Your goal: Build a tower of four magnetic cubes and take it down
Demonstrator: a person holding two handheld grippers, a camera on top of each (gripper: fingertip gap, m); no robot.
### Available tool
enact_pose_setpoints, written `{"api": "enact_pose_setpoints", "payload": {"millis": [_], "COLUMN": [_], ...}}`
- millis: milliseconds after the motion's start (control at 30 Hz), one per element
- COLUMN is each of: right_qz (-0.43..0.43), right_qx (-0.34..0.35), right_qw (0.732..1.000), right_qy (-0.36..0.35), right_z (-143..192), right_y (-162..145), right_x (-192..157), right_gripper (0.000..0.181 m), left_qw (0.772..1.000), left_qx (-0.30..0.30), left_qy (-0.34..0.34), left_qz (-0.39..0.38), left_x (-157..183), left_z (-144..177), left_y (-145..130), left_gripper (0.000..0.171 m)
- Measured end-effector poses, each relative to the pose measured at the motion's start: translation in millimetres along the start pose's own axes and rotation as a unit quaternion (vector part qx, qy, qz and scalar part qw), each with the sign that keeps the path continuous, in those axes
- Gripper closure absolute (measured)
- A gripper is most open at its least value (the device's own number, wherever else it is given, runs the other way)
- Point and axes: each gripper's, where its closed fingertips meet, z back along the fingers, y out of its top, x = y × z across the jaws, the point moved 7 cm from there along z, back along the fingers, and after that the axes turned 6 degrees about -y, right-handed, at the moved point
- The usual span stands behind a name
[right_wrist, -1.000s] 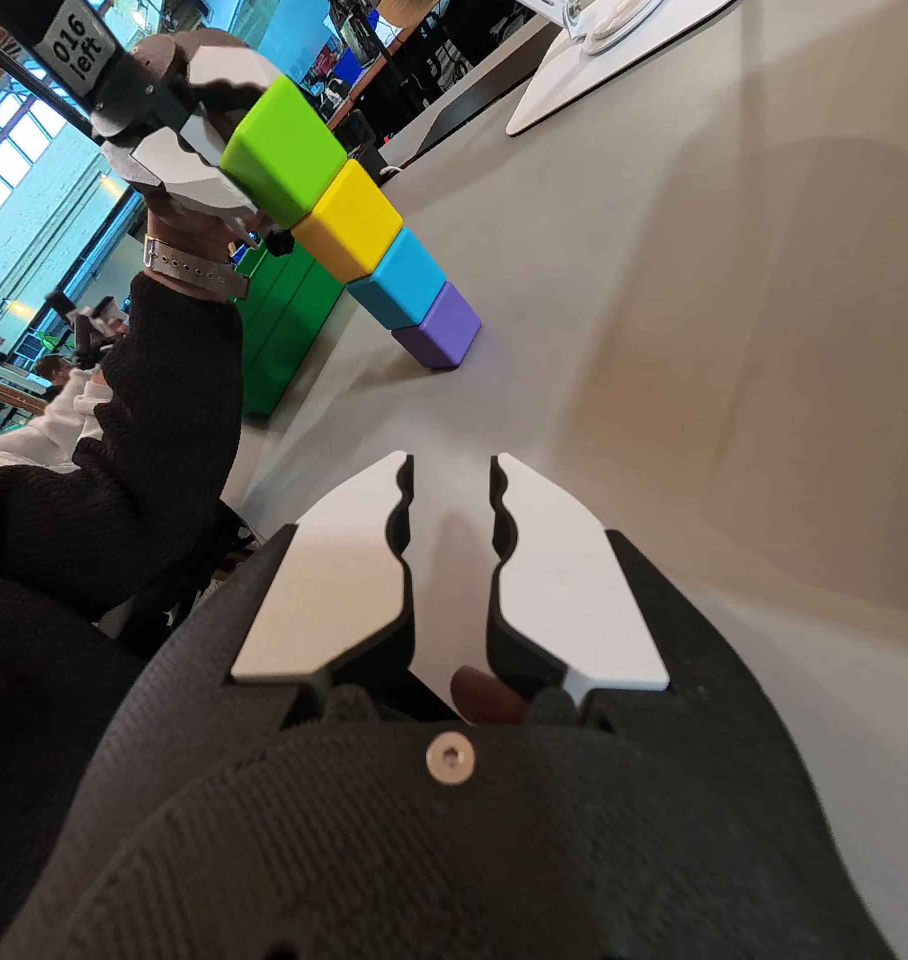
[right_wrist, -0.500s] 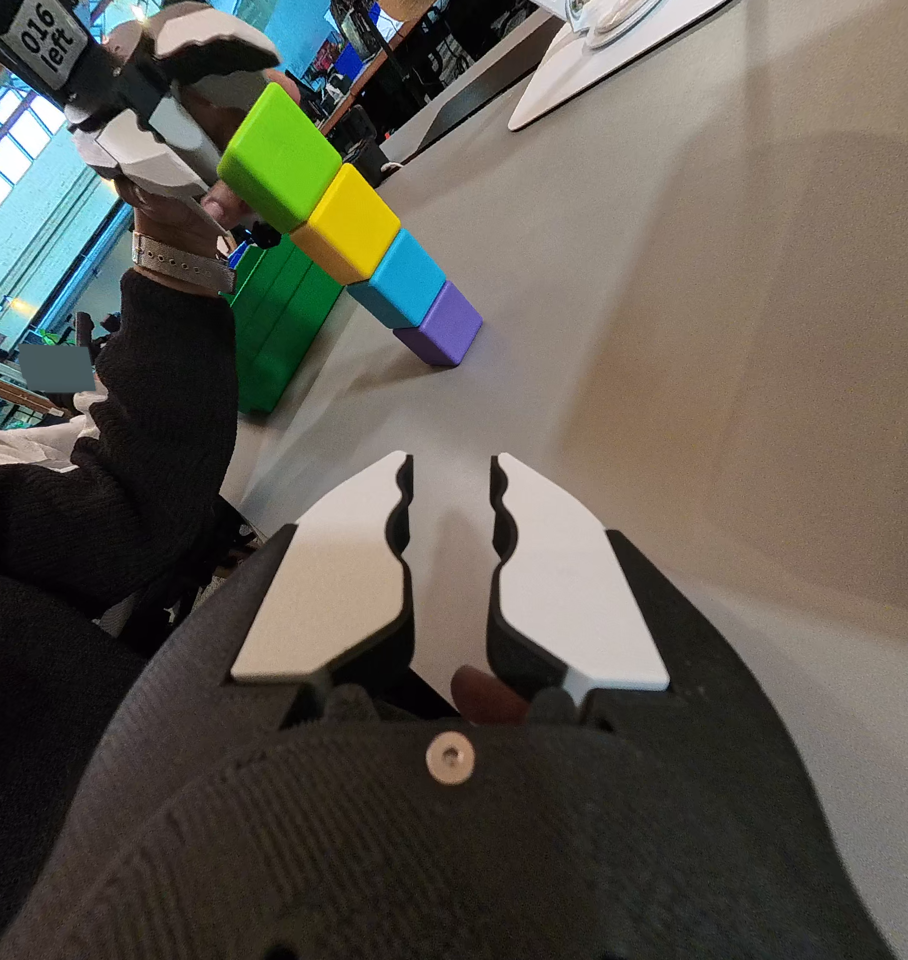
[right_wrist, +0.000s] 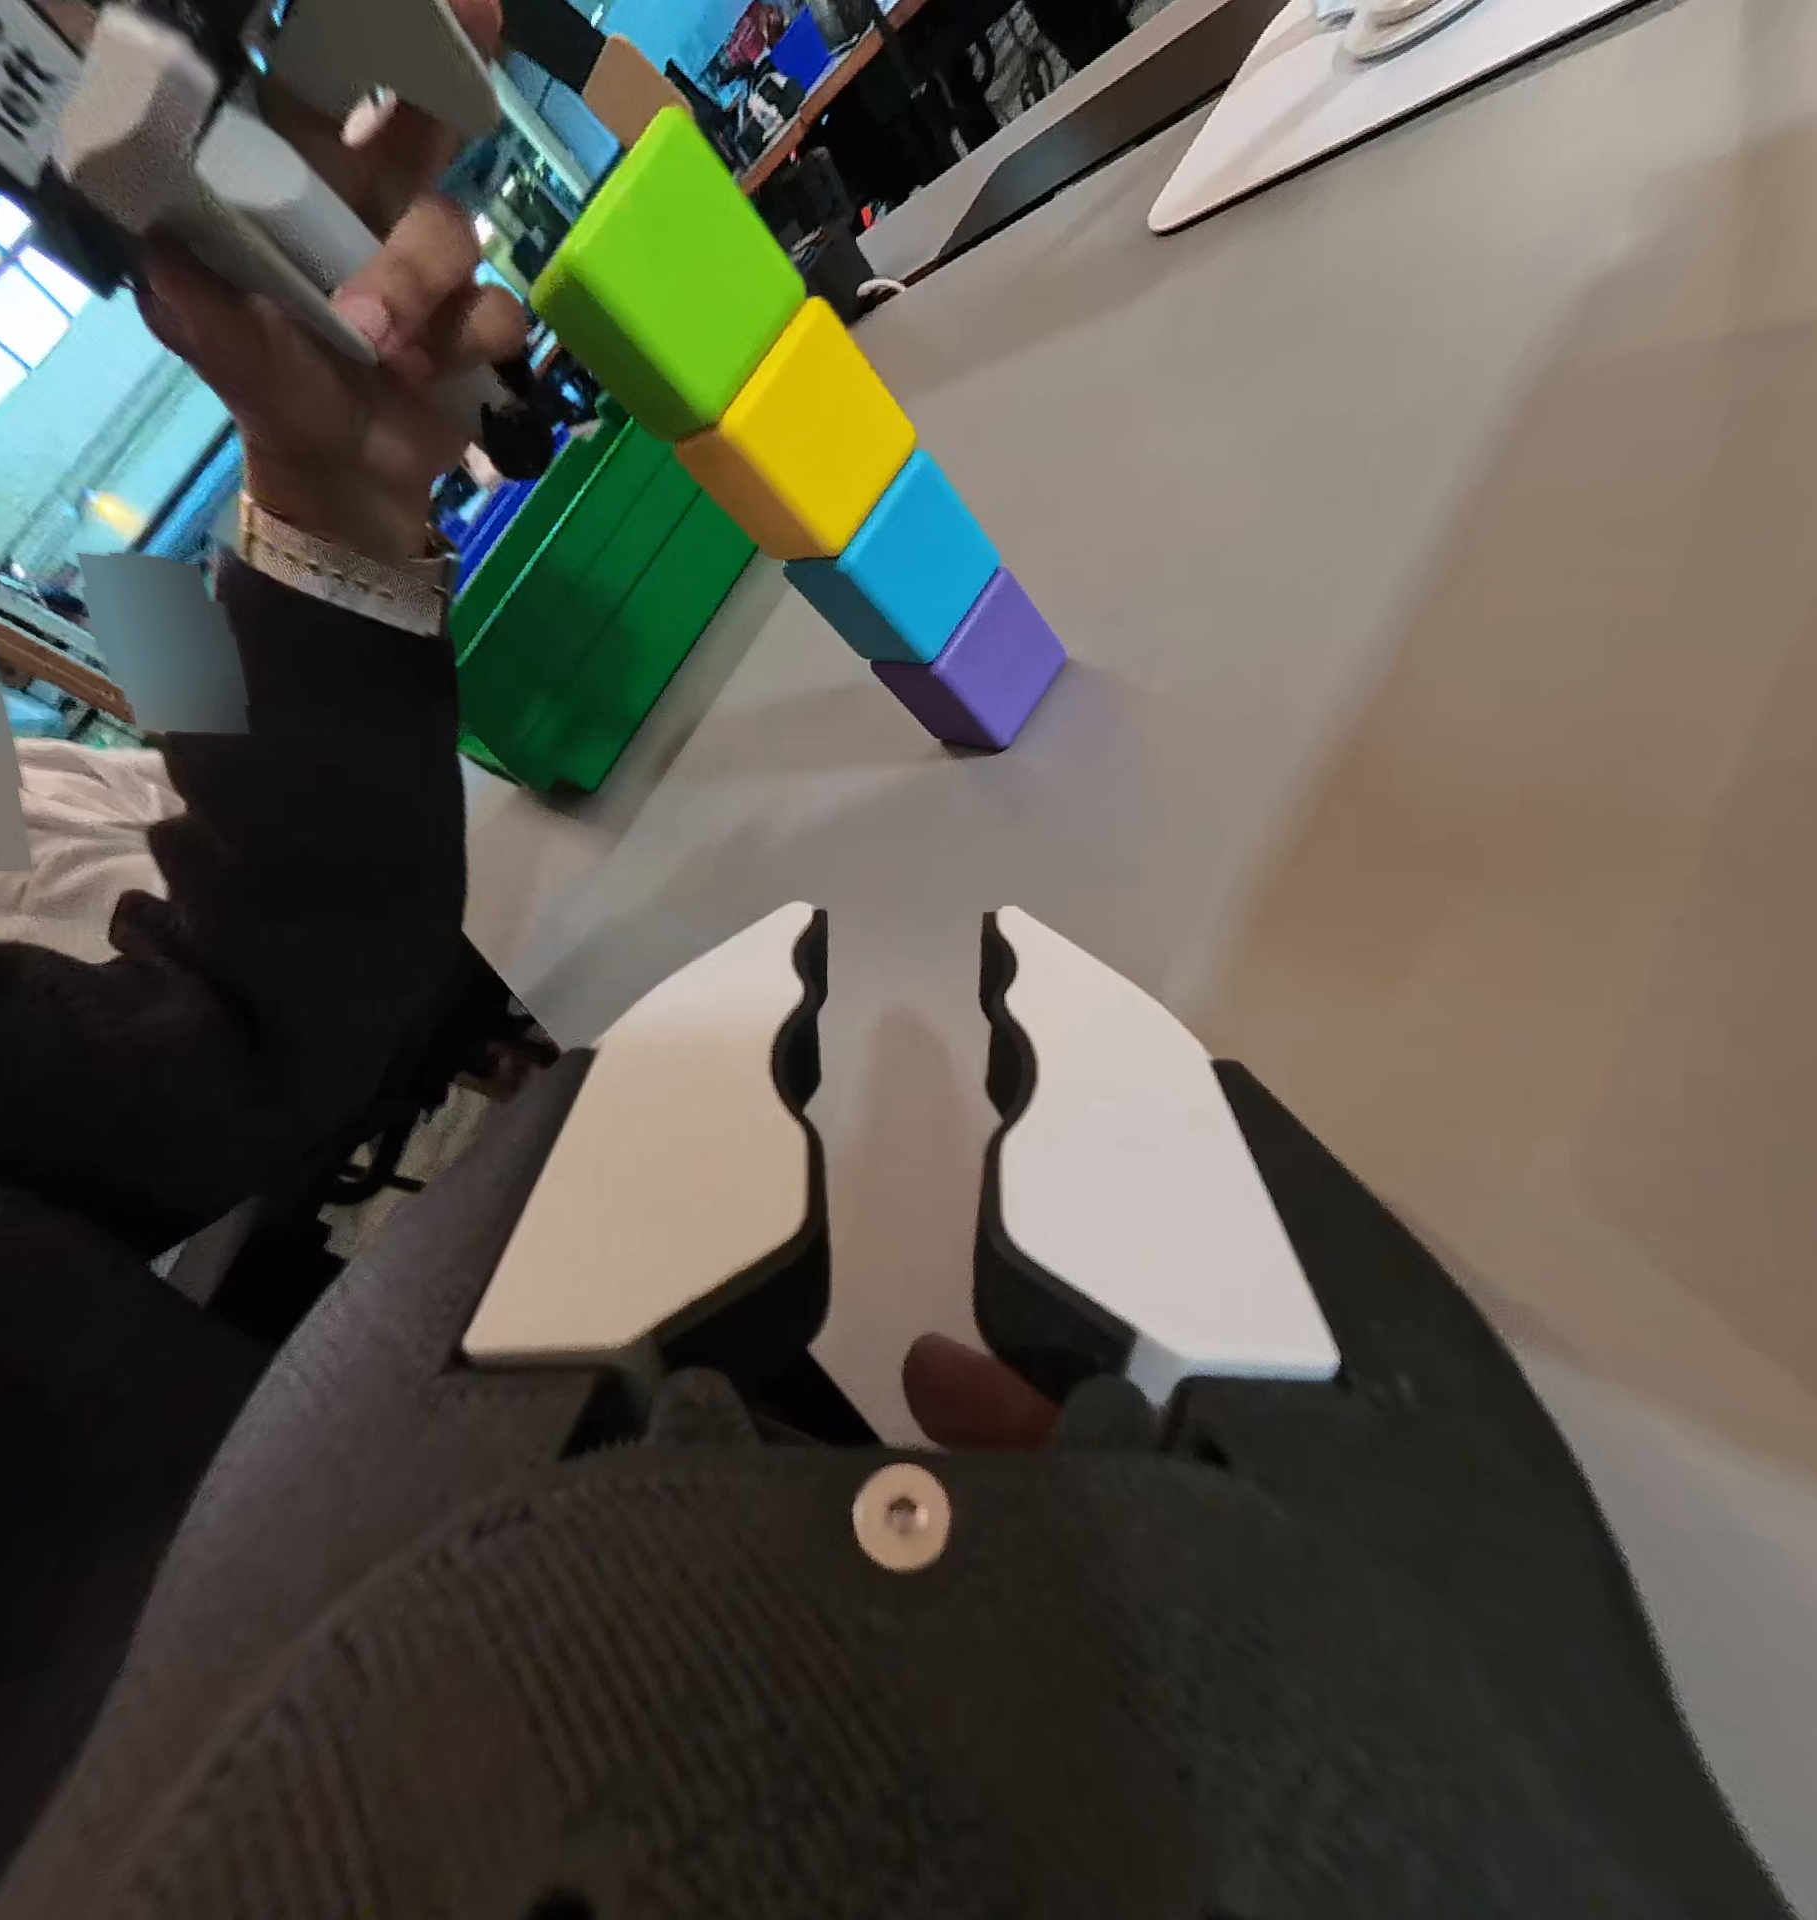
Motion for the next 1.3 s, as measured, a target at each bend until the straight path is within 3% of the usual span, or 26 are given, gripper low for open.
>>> {"api": "enact_pose_setpoints", "payload": {"millis": [133, 300, 400, 467, 600, 667, 767, 867, 933, 1067, 1200, 1300], "right_qz": [0.066, 0.119, 0.157, 0.180, 0.102, 0.090, 0.109, 0.138, 0.133, 0.126, 0.133, 0.136], "right_qx": [-0.023, -0.020, 0.048, 0.128, 0.263, 0.295, 0.271, 0.222, 0.220, 0.212, 0.185, 0.175], "right_qw": [0.998, 0.993, 0.986, 0.974, 0.946, 0.936, 0.942, 0.957, 0.958, 0.958, 0.965, 0.967], "right_qy": [-0.012, -0.002, 0.015, 0.047, 0.160, 0.168, 0.164, 0.125, 0.131, 0.144, 0.127, 0.126], "right_z": [-15.3, -39.1, -60.3, -67.6, -66.0, -67.7, -72.4, -77.4, -77.9, -85.7, -98.0, -101.9], "right_y": [0.3, 6.4, 33.5, 59.6, 123.6, 141.0, 130.2, 101.9, 102.0, 101.0, 90.5, 87.2], "right_x": [-8.9, -21.9, -31.0, -37.7, -52.4, -49.1, -38.8, -22.2, -22.8, -24.2, -16.8, -15.3], "right_gripper": [0.153, 0.155, 0.153, 0.147, 0.139, 0.136, 0.129, 0.129, 0.128, 0.128, 0.130, 0.132], "left_qw": [0.995, 0.985, 0.976, 0.969, 0.955, 0.948, 0.948, 0.965, 0.971, 0.974, 0.972, 0.976], "left_qx": [-0.009, 0.039, 0.065, 0.077, 0.115, 0.118, 0.116, 0.033, -0.018, -0.054, -0.031, 0.001], "left_qy": [0.095, 0.164, 0.188, 0.198, 0.221, 0.241, 0.226, 0.174, 0.183, 0.171, 0.165, 0.114], "left_qz": [-0.011, 0.037, 0.089, 0.122, 0.163, 0.172, 0.192, 0.191, 0.153, 0.137, 0.166, 0.186], "left_x": [1.0, 4.0, -0.2, -2.0, 2.5, 10.0, 35.0, 64.2, 67.8, 55.8, 36.6, 29.5], "left_z": [21.0, 42.9, 40.8, 34.9, 28.7, 29.4, 23.1, 2.0, -12.7, -34.2, -35.0, -35.2], "left_y": [0.8, 4.7, -4.5, -13.2, -28.2, -44.0, -77.5, -111.2, -119.8, -126.4, -130.8, -129.3], "left_gripper": [0.104, 0.103, 0.102, 0.102, 0.102, 0.103, 0.103, 0.101, 0.099, 0.094, 0.088, 0.089]}}
